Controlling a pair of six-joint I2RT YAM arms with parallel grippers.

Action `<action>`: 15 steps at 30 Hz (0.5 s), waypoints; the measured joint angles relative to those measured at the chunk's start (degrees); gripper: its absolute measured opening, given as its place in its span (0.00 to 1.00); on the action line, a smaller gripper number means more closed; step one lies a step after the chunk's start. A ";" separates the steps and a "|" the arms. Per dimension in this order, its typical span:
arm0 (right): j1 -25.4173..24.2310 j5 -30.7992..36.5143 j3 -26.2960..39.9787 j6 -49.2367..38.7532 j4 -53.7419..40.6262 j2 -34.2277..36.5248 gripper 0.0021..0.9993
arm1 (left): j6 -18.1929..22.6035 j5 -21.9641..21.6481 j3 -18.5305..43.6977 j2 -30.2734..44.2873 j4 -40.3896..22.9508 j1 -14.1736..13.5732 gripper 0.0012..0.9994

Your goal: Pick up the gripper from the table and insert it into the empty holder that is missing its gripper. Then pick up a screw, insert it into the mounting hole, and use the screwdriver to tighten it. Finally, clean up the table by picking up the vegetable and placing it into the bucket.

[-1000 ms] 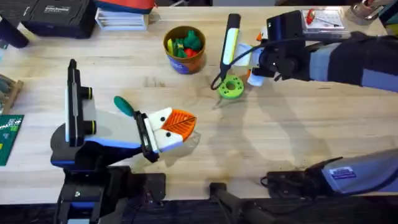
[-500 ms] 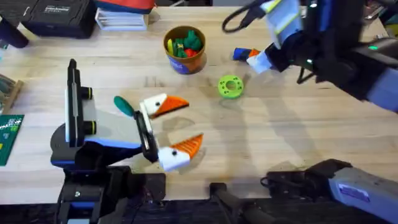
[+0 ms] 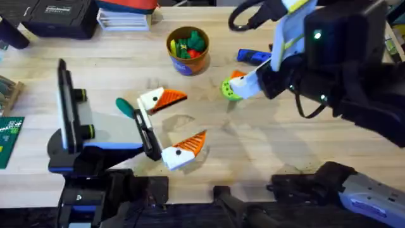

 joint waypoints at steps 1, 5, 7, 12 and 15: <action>1.02 -0.02 0.00 1.46 -0.20 -0.02 0.99 | -0.13 -0.44 0.00 0.02 1.51 0.00 0.99; 3.60 -0.02 0.00 5.52 -0.18 -0.01 0.99 | -3.49 -5.11 0.88 0.02 3.40 0.00 0.99; 4.14 -0.02 0.00 6.65 -0.18 0.00 0.99 | -4.92 -8.76 2.84 0.04 1.57 0.00 0.99; 4.22 0.00 0.00 8.15 0.19 1.08 0.99 | -6.38 -21.47 13.98 4.13 -12.14 0.00 0.99; 4.22 0.00 -0.01 8.52 0.20 2.95 0.99 | -5.96 -29.78 22.01 11.14 -21.41 0.00 0.99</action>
